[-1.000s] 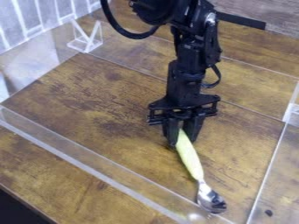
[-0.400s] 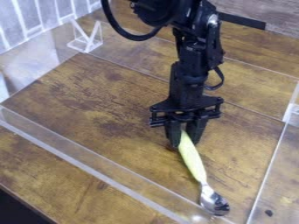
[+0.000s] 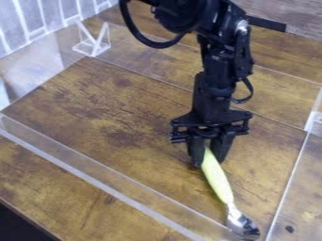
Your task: Move the green spoon to the left
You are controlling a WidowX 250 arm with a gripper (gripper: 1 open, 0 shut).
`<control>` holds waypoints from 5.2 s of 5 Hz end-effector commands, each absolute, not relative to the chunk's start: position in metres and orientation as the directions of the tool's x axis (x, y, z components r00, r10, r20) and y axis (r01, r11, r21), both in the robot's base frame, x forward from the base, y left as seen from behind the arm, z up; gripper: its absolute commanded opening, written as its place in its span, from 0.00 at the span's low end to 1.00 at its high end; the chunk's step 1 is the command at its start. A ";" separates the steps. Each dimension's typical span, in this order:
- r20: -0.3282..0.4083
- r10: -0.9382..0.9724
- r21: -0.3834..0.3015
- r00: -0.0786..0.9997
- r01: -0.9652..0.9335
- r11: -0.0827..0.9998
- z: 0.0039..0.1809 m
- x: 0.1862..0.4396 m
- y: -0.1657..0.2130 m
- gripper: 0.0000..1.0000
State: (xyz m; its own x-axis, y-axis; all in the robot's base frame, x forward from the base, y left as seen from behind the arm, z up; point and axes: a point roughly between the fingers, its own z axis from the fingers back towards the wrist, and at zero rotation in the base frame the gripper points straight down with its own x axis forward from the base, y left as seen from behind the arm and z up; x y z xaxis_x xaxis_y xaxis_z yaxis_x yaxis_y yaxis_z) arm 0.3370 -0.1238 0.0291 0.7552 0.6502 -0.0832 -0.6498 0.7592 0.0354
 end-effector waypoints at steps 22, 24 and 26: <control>-0.097 0.982 -0.307 0.163 -0.943 0.126 0.148 0.308 0.058 1.00; -0.037 0.934 -0.290 0.354 -0.899 0.329 0.136 0.321 0.037 1.00; -0.009 0.934 -0.263 0.356 -0.902 0.342 0.085 0.323 0.021 1.00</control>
State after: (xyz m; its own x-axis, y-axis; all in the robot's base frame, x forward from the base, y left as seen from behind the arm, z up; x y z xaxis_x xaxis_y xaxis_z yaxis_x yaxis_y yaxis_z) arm 0.3206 0.0222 0.0752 0.3435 0.9386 -0.0321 -0.9159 0.3273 -0.2323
